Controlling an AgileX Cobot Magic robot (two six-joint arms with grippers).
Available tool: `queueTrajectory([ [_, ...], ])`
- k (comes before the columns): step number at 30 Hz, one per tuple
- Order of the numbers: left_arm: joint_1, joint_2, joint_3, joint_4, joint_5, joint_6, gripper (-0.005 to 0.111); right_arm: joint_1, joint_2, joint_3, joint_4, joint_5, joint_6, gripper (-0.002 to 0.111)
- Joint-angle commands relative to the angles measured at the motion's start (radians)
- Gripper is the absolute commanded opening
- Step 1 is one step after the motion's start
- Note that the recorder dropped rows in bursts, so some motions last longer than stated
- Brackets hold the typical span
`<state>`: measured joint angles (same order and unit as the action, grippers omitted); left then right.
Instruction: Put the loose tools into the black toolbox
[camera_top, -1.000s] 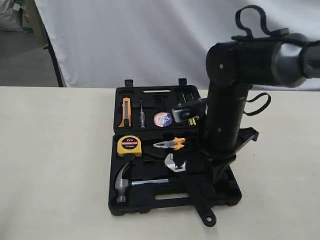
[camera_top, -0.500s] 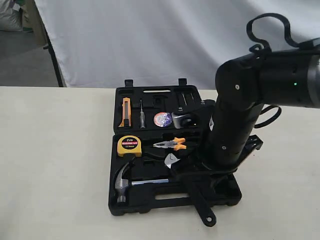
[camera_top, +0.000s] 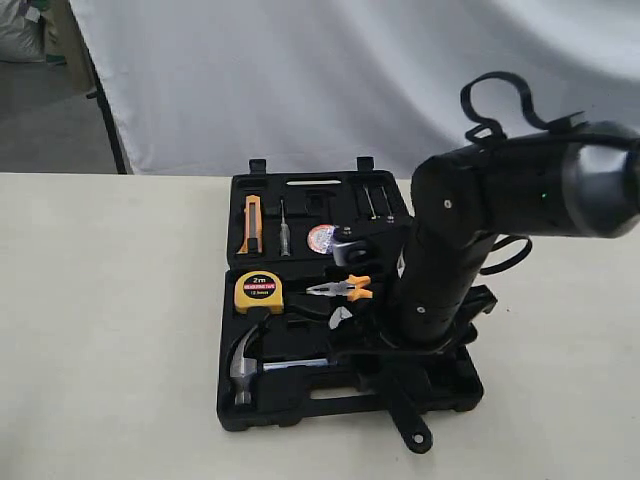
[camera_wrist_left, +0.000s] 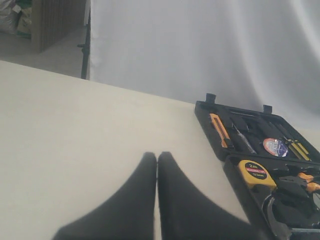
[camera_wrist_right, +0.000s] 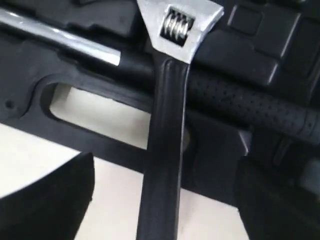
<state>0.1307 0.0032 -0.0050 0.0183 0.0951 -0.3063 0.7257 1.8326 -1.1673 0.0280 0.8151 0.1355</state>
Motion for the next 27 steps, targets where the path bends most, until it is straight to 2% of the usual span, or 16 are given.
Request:
queueTrajectory([
  [1,0.025,-0.003,-0.003,0.004,-0.007,-0.005,0.001,-0.001,0.074,0.001,0.001,-0.073,-0.013,0.069],
  [3,0.025,-0.003,-0.003,0.004,-0.007,-0.005,0.001,-0.001,0.101,0.001,0.001,-0.081,-0.013,0.063],
  [5,0.025,-0.003,-0.003,0.004,-0.007,-0.005,0.001,-0.001,0.118,-0.001,0.002,-0.077,-0.022,0.048],
  [9,0.025,-0.003,-0.003,0.004,-0.007,-0.005,0.001,-0.001,0.121,-0.014,0.003,-0.047,-0.027,0.004],
  [10,0.025,-0.003,-0.003,0.004,-0.007,-0.005,0.001,-0.001,0.115,-0.018,0.005,-0.040,-0.027,0.000],
  [17,0.025,-0.003,-0.003,0.004,-0.007,-0.005,0.001,-0.001,0.045,-0.076,0.000,0.005,-0.035,0.000],
  [27,0.025,-0.003,-0.003,0.004,-0.007,-0.005,0.001,-0.001,0.036,-0.123,0.033,-0.017,-0.405,0.000],
])
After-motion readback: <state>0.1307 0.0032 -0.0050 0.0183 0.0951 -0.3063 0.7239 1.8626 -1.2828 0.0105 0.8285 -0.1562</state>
